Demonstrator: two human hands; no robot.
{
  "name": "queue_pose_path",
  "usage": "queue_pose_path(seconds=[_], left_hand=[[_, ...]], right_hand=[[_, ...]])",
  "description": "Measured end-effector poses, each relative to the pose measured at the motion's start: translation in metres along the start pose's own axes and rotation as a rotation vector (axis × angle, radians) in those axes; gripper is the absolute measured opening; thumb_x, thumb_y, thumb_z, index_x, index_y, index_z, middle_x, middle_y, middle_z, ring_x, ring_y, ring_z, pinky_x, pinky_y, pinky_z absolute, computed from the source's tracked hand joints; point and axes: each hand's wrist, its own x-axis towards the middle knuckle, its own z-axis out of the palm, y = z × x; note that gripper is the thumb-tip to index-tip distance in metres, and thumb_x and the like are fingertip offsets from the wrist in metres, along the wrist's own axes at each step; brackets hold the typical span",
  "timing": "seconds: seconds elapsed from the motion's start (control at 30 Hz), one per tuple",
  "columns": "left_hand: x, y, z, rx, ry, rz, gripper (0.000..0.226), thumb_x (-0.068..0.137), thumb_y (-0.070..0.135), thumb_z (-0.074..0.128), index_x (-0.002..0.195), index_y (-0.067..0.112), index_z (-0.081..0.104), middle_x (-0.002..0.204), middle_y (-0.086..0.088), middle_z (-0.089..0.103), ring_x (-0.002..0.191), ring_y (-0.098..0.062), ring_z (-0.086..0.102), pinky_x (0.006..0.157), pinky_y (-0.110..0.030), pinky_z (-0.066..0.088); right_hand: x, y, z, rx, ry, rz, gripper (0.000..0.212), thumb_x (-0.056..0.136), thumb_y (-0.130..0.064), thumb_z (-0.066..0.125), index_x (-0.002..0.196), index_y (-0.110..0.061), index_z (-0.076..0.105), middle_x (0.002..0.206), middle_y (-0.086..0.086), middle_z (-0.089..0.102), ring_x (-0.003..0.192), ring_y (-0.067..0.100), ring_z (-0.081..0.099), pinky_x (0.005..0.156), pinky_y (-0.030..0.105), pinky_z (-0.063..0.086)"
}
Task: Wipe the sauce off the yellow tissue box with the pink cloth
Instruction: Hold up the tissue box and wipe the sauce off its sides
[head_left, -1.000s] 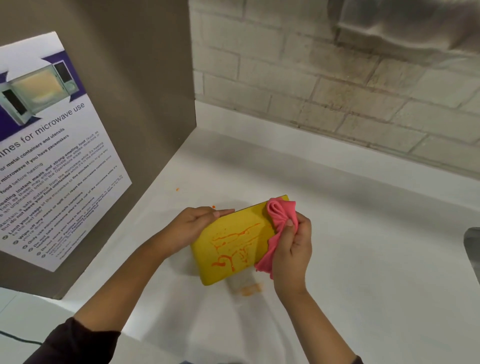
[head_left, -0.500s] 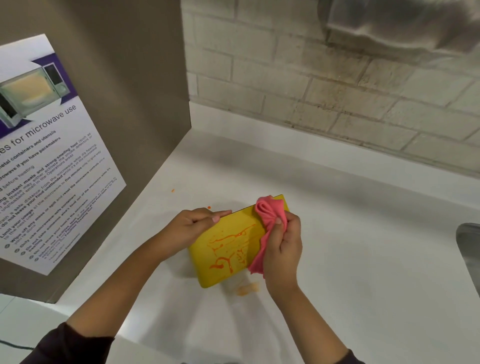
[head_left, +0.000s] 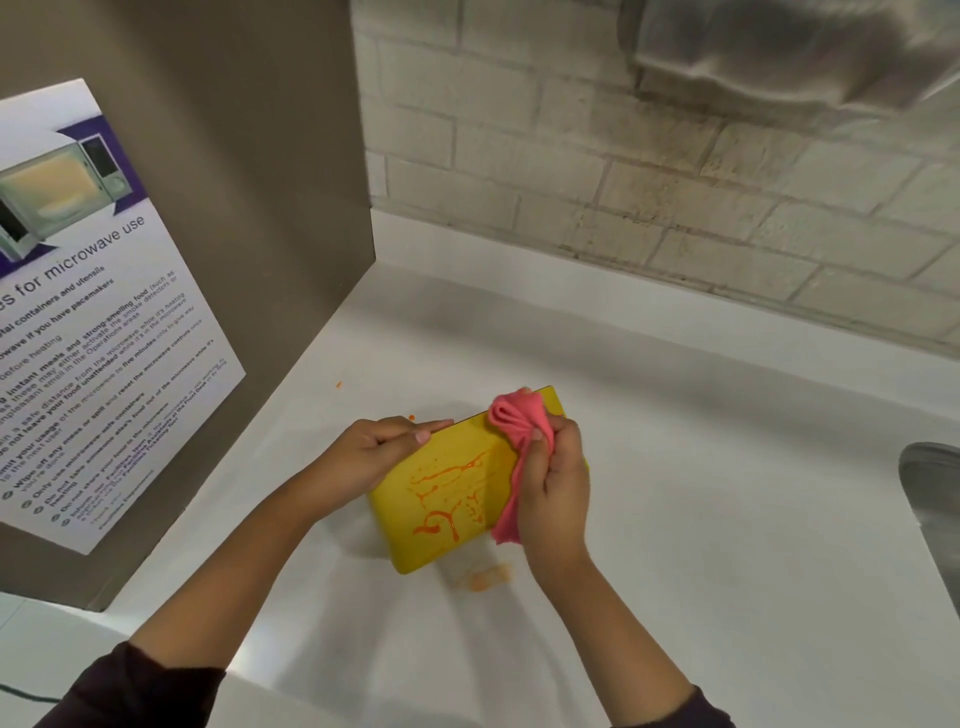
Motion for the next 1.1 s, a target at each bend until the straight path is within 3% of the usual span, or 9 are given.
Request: queue_pose_path(seconds=[0.17, 0.3, 0.47, 0.6, 0.67, 0.73, 0.87, 1.0, 1.1], left_hand=[[-0.001, 0.0, 0.0, 0.001, 0.002, -0.004, 0.034, 0.094, 0.023, 0.049, 0.088, 0.048, 0.071, 0.097, 0.014, 0.072, 0.088, 0.004, 0.067, 0.066, -0.008, 0.049], [-0.003, -0.002, 0.002, 0.051, 0.009, 0.009, 0.03, 0.094, 0.027, 0.048, 0.094, 0.049, 0.069, 0.107, -0.005, 0.066, 0.101, -0.012, 0.062, 0.085, -0.024, 0.049], [-0.004, -0.001, 0.006, 0.039, 0.012, 0.025, 0.033, 0.093, 0.025, 0.049, 0.091, 0.051, 0.069, 0.104, -0.003, 0.067, 0.093, -0.007, 0.065, 0.074, -0.014, 0.051], [-0.003, 0.0, 0.005, 0.021, 0.019, 0.021, 0.03, 0.094, 0.022, 0.049, 0.095, 0.044, 0.07, 0.108, -0.006, 0.068, 0.095, -0.012, 0.065, 0.074, -0.015, 0.052], [-0.003, 0.001, 0.005, 0.032, 0.018, 0.013, 0.029, 0.094, 0.023, 0.048, 0.096, 0.043, 0.069, 0.115, -0.014, 0.064, 0.098, -0.017, 0.064, 0.077, -0.018, 0.051], [-0.003, 0.002, 0.005, 0.05, 0.017, 0.015, 0.031, 0.094, 0.025, 0.048, 0.094, 0.047, 0.069, 0.116, -0.017, 0.062, 0.099, -0.017, 0.063, 0.081, -0.021, 0.049], [-0.004, 0.002, 0.005, 0.036, 0.014, 0.002, 0.033, 0.094, 0.025, 0.049, 0.09, 0.051, 0.069, 0.108, -0.011, 0.066, 0.091, -0.009, 0.065, 0.071, -0.012, 0.05], [-0.003, 0.003, 0.004, 0.022, 0.046, -0.027, 0.035, 0.094, 0.025, 0.05, 0.081, 0.048, 0.072, 0.091, 0.003, 0.072, 0.088, -0.009, 0.064, 0.074, -0.016, 0.051], [-0.005, 0.004, 0.004, 0.003, 0.024, -0.043, 0.028, 0.095, 0.026, 0.048, 0.095, 0.043, 0.071, 0.102, -0.002, 0.071, 0.085, -0.006, 0.068, 0.072, -0.014, 0.051]], right_hand=[[-0.017, 0.006, -0.013, -0.059, -0.222, -0.097, 0.019, 0.094, -0.036, 0.036, 0.102, -0.046, 0.05, 0.074, -0.025, 0.054, 0.064, -0.009, 0.054, 0.057, 0.002, 0.037], [-0.011, 0.008, -0.022, 0.018, -0.048, 0.005, 0.021, 0.092, -0.027, 0.036, 0.091, -0.045, 0.049, 0.062, -0.016, 0.059, 0.057, -0.005, 0.057, 0.049, 0.007, 0.04], [-0.016, -0.005, 0.0, 0.016, -0.099, -0.015, 0.018, 0.093, -0.038, 0.034, 0.1, -0.043, 0.05, 0.09, -0.023, 0.062, 0.079, -0.008, 0.058, 0.065, 0.004, 0.041], [-0.025, 0.003, -0.013, -0.035, -0.294, -0.115, 0.028, 0.092, -0.036, 0.035, 0.113, -0.045, 0.052, 0.099, -0.021, 0.061, 0.092, 0.015, 0.062, 0.086, 0.027, 0.046], [-0.019, 0.008, -0.024, -0.064, -0.276, -0.088, 0.027, 0.094, -0.031, 0.038, 0.102, -0.054, 0.049, 0.089, -0.01, 0.069, 0.075, 0.004, 0.064, 0.069, 0.012, 0.048], [-0.012, 0.008, -0.028, -0.024, -0.154, -0.037, 0.024, 0.092, -0.027, 0.038, 0.094, -0.048, 0.049, 0.067, -0.011, 0.063, 0.057, -0.006, 0.057, 0.051, 0.005, 0.04], [-0.012, -0.006, -0.007, 0.026, -0.046, -0.012, 0.019, 0.093, -0.027, 0.038, 0.092, -0.042, 0.049, 0.084, -0.031, 0.062, 0.078, -0.012, 0.058, 0.062, 0.002, 0.041], [-0.03, -0.009, 0.006, -0.014, -0.177, -0.099, 0.029, 0.092, -0.035, 0.035, 0.112, -0.029, 0.056, 0.114, -0.001, 0.067, 0.102, 0.013, 0.061, 0.085, 0.029, 0.047], [-0.031, 0.0, -0.008, -0.032, -0.276, -0.111, 0.026, 0.093, -0.028, 0.04, 0.11, -0.04, 0.055, 0.101, 0.001, 0.072, 0.098, 0.018, 0.065, 0.084, 0.034, 0.052]])
